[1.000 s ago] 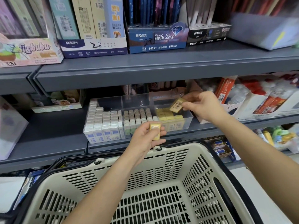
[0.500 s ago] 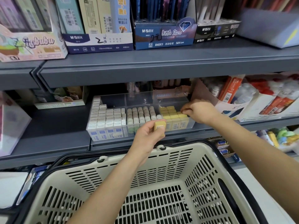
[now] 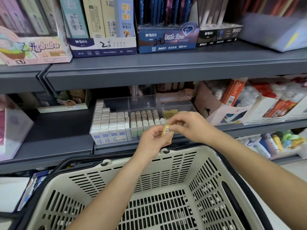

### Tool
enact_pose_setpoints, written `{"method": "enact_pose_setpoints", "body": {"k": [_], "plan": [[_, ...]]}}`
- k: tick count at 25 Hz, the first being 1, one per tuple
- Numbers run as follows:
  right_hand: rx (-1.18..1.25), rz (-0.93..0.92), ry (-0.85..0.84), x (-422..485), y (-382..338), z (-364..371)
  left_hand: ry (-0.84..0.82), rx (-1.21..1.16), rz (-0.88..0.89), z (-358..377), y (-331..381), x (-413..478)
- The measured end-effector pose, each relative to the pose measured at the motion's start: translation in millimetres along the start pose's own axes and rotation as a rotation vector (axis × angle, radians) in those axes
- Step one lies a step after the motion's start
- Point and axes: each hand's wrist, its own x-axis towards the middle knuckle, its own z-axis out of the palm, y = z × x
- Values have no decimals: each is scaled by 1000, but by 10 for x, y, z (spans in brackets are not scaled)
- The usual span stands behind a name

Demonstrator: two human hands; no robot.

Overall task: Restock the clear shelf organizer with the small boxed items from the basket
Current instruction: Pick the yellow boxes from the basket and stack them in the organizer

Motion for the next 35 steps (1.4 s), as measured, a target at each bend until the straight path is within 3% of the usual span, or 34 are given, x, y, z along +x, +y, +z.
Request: {"method": "enact_pose_setpoints", "body": {"k": [4, 6, 9, 13, 20, 23, 25, 27, 30, 33, 35], "plan": [[40, 139, 188, 38, 184, -285, 93, 485, 147, -141, -7, -89], [-180, 186, 310, 110, 324, -388, 126, 621, 174, -252, -13, -171], [-389, 182, 276, 268, 485, -366, 153, 676, 181, -330, -46, -316], [-427, 271, 101, 401, 606, -168, 177, 637, 206, -409, -55, -553], [-524, 269, -25, 496, 674, -78, 135, 611, 166, -508, -47, -962], [-425, 271, 111, 359, 565, -114, 82, 621, 107, -607, -54, -1125], [-288, 230, 270, 137, 392, -52, 14, 713, 33, -727, -35, -1273], [-127, 135, 327, -152, 113, 121, -70, 833, -73, -876, 17, -1430], [33, -68, 25, -570, -322, 690, -65, 848, -163, -1131, 97, -1686], [-41, -212, -450, -880, -613, 1561, 43, 802, -163, -1385, 121, -1894], [-131, -235, -683, -989, -752, 2146, 78, 775, -172, -1506, 104, -2001]]}}
